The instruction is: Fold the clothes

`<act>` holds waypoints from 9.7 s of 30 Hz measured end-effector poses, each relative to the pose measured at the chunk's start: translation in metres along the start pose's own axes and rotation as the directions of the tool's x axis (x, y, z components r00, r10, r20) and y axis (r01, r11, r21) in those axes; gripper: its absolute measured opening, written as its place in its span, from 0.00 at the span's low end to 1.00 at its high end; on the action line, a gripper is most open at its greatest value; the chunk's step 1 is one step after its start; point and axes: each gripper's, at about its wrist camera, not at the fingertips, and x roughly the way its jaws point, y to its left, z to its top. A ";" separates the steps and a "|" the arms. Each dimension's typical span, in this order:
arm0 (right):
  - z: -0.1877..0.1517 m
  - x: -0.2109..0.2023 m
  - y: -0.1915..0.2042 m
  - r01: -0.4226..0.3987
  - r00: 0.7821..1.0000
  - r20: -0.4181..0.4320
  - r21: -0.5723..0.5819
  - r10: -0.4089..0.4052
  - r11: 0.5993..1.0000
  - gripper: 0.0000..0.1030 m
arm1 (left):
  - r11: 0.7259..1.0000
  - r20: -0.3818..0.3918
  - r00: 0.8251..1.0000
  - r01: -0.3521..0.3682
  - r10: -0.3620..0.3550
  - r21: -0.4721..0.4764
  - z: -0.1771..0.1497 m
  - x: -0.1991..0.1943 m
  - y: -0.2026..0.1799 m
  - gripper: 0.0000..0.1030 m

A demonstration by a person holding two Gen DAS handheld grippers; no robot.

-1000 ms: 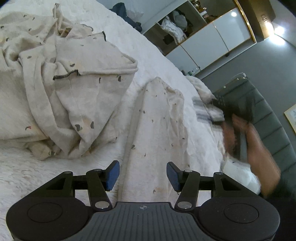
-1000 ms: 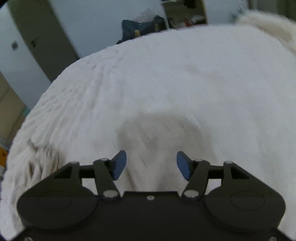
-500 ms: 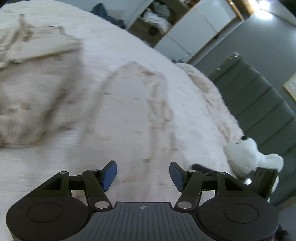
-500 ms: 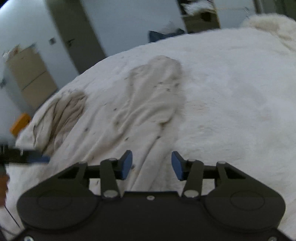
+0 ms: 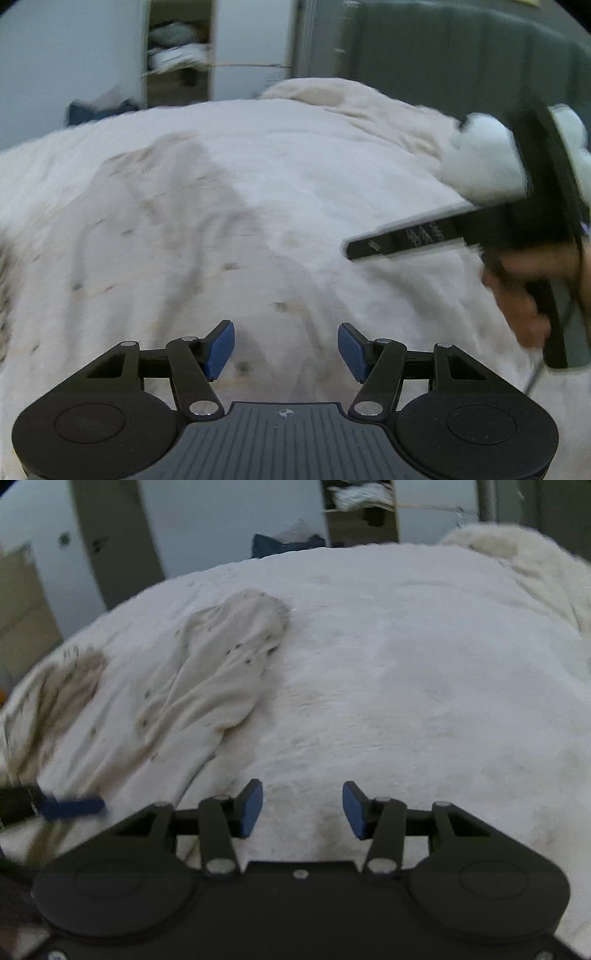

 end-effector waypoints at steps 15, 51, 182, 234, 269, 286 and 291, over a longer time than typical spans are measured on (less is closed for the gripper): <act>-0.015 -0.005 0.016 -0.061 0.998 0.010 -0.144 0.063 0.988 0.46 | 0.937 0.129 0.984 0.156 -0.121 -0.312 0.000 -0.021 0.056 0.01; -0.028 -0.031 -0.033 0.257 0.956 0.114 0.116 -0.270 0.960 0.18 | 0.790 -0.055 0.996 0.018 -0.065 -0.613 -0.039 -0.045 0.137 0.48; -0.226 -0.126 0.038 -0.569 0.639 -0.175 0.548 0.749 0.613 0.17 | 0.499 -0.026 0.821 0.321 -0.570 -0.805 -0.254 -0.244 0.093 0.29; 0.005 -0.031 -0.033 -0.100 0.982 0.159 -0.039 0.105 0.994 0.52 | 0.795 -0.061 0.998 -0.050 0.016 -0.605 -0.035 -0.073 0.159 0.63; -0.014 0.051 -0.140 -0.390 0.917 0.192 0.606 0.349 0.694 0.04 | 0.744 0.063 0.998 0.033 0.013 -0.668 -0.045 -0.057 0.176 0.64; 0.006 0.036 -0.134 -0.225 0.974 0.134 0.553 0.181 0.802 0.06 | 0.778 0.020 0.999 -0.020 0.042 -0.629 -0.052 -0.051 0.178 0.57; 0.016 0.015 -0.125 -0.193 0.977 0.169 0.467 0.127 0.863 0.18 | 0.766 0.030 0.999 -0.005 0.032 -0.643 -0.050 -0.051 0.181 0.60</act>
